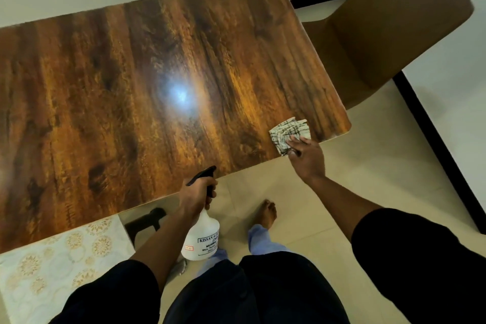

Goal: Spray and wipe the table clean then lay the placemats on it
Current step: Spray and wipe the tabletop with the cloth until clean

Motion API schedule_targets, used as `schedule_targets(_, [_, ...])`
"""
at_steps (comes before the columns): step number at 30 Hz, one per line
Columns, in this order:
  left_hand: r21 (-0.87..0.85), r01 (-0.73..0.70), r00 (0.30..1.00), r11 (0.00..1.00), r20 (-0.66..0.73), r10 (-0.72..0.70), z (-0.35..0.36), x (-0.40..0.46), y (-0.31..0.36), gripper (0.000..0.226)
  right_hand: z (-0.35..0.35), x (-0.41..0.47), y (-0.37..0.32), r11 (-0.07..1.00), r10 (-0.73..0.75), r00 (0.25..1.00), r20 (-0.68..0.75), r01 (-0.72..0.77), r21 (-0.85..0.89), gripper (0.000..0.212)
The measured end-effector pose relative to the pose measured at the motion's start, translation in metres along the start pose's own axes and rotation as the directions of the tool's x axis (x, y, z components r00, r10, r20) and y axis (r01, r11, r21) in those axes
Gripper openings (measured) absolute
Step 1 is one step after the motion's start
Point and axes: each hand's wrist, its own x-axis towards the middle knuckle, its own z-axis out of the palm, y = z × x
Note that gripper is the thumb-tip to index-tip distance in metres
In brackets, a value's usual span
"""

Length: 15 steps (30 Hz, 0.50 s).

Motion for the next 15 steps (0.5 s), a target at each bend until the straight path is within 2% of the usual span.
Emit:
schedule_targets(3, [0.005,-0.030,0.998,1.000,0.054,0.030,0.034,0.000,0.011,0.012,-0.017,0.023,0.026,0.992,0.122,0.992,-0.033,-0.121,0.023,0.037])
schedule_targets(7, [0.025,-0.036,0.992,0.999,0.124,0.033,0.077,0.000,0.023,0.012,-0.007,0.017,0.011,0.987,0.161,0.983,-0.087,-0.161,0.006,0.038])
schedule_targets(9, [0.059,-0.035,0.991,0.998,0.131,0.027,0.099,0.000,0.029,0.012,0.001,0.003,-0.003,0.998,0.045,0.996,-0.077,-0.048,-0.030,0.039])
schedule_targets(12, [0.128,-0.025,0.987,0.991,0.159,0.005,0.126,0.001,0.040,0.012,0.009,-0.015,-0.004,0.980,-0.193,0.980,0.046,0.195,-0.038,0.042])
schedule_targets(15, [0.169,-0.024,0.989,0.985,0.149,-0.002,0.149,0.006,0.051,0.011,-0.006,-0.008,0.014,0.974,-0.226,0.972,0.066,0.225,0.027,0.041])
